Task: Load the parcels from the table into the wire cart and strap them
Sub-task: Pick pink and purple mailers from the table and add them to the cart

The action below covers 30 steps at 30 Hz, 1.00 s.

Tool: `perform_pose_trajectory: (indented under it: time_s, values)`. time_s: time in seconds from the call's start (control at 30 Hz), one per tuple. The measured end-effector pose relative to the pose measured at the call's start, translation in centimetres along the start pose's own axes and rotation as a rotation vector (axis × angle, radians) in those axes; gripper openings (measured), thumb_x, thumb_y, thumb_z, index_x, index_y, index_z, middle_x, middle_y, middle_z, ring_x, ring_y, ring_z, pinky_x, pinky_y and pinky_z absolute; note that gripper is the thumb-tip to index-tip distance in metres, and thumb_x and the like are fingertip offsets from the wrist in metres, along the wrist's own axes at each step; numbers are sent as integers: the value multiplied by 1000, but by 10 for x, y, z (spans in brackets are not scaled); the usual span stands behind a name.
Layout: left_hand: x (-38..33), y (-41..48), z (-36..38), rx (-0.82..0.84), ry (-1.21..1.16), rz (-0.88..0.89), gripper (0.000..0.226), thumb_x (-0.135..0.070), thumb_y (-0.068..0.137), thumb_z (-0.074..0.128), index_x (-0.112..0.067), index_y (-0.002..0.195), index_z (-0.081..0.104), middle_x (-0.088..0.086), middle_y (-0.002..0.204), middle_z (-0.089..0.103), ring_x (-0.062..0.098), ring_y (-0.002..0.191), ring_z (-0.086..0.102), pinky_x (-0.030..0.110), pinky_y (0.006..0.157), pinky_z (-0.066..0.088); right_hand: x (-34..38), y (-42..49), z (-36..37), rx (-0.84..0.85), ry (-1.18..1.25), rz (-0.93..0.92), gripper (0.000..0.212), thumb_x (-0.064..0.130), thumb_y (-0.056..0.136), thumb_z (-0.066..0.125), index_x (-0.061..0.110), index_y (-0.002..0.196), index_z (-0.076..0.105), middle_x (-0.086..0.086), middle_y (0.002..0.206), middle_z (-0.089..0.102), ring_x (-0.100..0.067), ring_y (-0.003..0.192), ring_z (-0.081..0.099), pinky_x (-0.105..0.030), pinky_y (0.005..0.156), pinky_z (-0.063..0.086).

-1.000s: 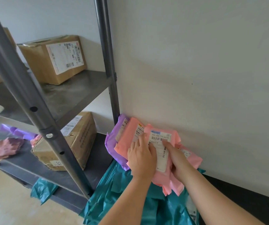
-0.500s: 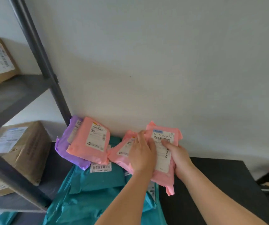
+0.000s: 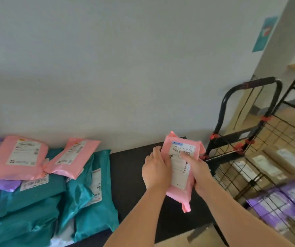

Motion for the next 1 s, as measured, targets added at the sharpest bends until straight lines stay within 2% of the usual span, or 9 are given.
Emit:
perform_pose_trajectory:
  time_s: [0.17,0.33,0.43,0.6,0.7,0.73,0.8,0.87,1.0]
  values:
    - [-70,-54,57,95,10,77,31,-37,99,38,-24,125,47,-6,106,60,11,87,49,28,73,46,-8,-20,-112,-100,-19,8,33,32,84,76,17,110,63,-9,99,72,-29,92,69,-45,85,57]
    - [-137,-110,103,151,61,170,37,-41,100,38,-22,131,47,-4,120,55,16,106,50,31,96,42,-19,-46,-219,-203,89,14,44,30,85,75,12,121,59,-14,110,69,-34,102,67,-53,94,54]
    - [-164,-141,131,234,86,178,46,-46,99,40,-22,138,41,-3,130,50,18,119,46,35,107,35,-27,-61,-270,-244,215,6,42,24,87,74,13,124,58,-14,113,69,-33,104,66,-53,93,54]
    - [-197,-175,172,376,47,149,62,-51,96,45,-21,147,28,0,143,41,22,133,38,42,114,30,-44,-74,-337,-367,296,-13,25,23,87,73,23,108,58,-10,107,70,-29,97,67,-48,84,57]
    - [-199,-183,202,526,-110,-105,75,-50,91,51,-25,152,16,1,145,39,24,125,46,42,99,46,-49,-77,-370,-458,375,-25,24,21,88,71,29,104,55,-7,107,69,-25,97,67,-39,72,57]
    - [-200,-187,214,584,-227,-224,75,-47,91,53,-25,151,15,2,139,44,20,109,56,36,81,53,-50,-78,-380,-477,394,-22,25,20,89,71,29,106,55,-6,107,69,-25,96,67,-37,68,56]
    - [-211,-197,238,684,-447,-382,68,-40,93,57,-20,148,24,-1,116,54,10,78,56,24,55,45,-52,-77,-397,-484,416,-12,30,19,89,70,27,113,54,-6,107,69,-26,97,67,-36,63,56]
    - [-227,-203,264,749,-551,-412,57,-32,93,61,-13,141,37,-2,104,55,13,82,56,25,59,44,-53,-73,-415,-479,403,-7,38,19,91,68,23,124,52,-8,110,68,-28,99,66,-38,67,57]
    - [-260,-207,307,820,-645,-407,58,-20,87,70,-17,137,43,-3,106,58,8,84,56,23,58,45,-54,-56,-456,-521,437,53,44,18,92,67,16,133,51,-12,116,66,-29,102,65,-42,79,57]
Point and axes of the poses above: each hand's wrist, its own y-axis towards the middle knuckle, its own z-axis out of the palm, x = y × z, the point moved 8 cm from there along y, towards the middle knuckle
